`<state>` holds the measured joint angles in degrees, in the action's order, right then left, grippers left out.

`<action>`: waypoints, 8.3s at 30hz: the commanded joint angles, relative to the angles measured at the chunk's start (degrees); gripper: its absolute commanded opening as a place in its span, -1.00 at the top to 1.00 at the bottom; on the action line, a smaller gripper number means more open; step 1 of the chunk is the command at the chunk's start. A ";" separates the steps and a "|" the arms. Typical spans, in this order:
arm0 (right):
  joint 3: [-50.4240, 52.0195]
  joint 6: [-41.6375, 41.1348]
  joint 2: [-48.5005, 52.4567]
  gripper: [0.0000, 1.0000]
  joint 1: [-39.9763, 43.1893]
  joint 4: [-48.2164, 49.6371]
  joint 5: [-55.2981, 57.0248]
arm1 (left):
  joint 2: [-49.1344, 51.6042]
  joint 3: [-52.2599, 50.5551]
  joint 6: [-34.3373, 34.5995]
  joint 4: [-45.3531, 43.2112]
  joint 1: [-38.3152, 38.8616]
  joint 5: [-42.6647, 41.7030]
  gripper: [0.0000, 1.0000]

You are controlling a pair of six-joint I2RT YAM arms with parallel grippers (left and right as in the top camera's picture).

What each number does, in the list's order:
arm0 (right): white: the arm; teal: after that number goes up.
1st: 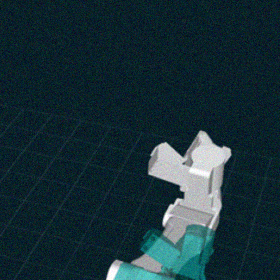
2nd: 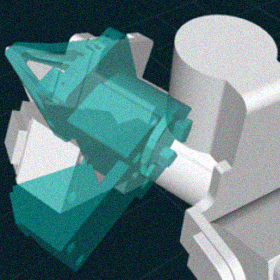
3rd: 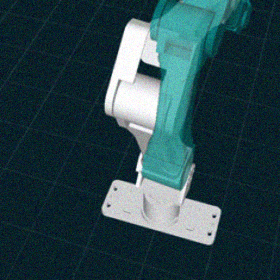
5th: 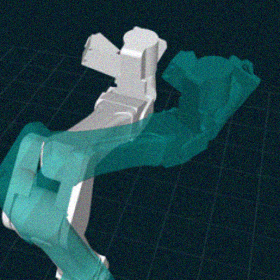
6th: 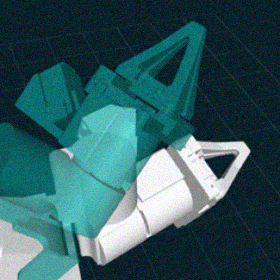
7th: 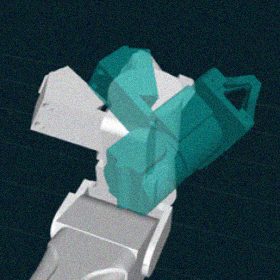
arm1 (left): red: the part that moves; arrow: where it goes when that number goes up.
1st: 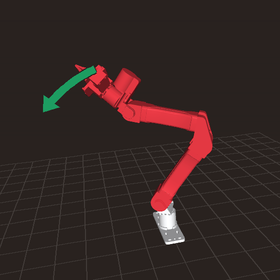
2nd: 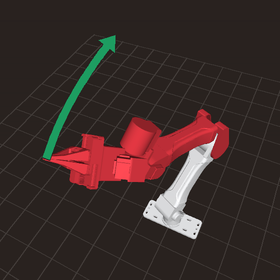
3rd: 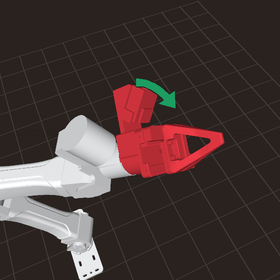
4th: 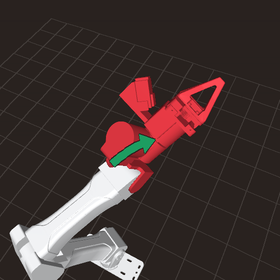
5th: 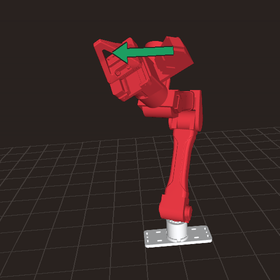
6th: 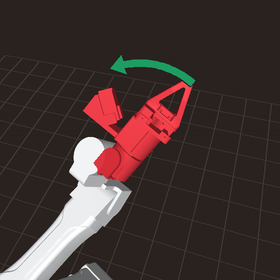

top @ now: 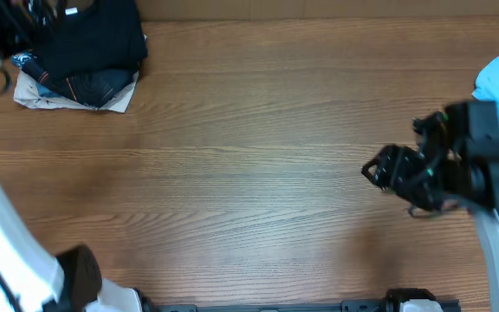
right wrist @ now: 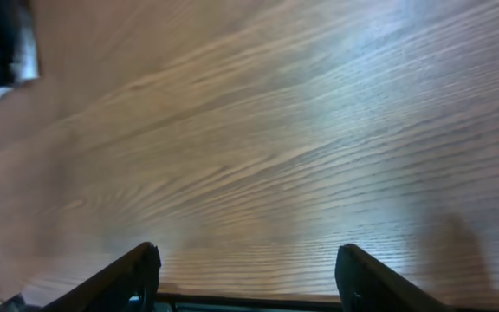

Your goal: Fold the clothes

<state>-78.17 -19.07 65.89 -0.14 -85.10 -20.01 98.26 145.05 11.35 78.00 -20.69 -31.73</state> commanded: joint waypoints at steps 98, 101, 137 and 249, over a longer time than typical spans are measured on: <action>11.08 -5.62 -34.18 -1.00 -0.22 12.37 19.21 | -73.55 -55.32 -16.52 12.41 1.49 -2.36 -1.00; 16.52 -2.64 -37.79 -1.00 -0.22 19.50 19.12 | -73.55 -55.32 -16.52 12.41 1.49 -2.36 -1.00; 77.70 13.75 -65.72 -1.00 -0.22 86.01 11.91 | -73.55 -55.32 -16.52 12.41 1.49 -2.36 -1.00; 77.70 13.73 -65.72 -1.00 0.26 80.46 17.81 | -98.07 -144.78 0.20 -73.64 21.44 32.30 -0.99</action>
<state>-1.06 -5.74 0.73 -0.03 -4.78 -2.57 0.91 0.64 13.30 4.49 0.78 -0.56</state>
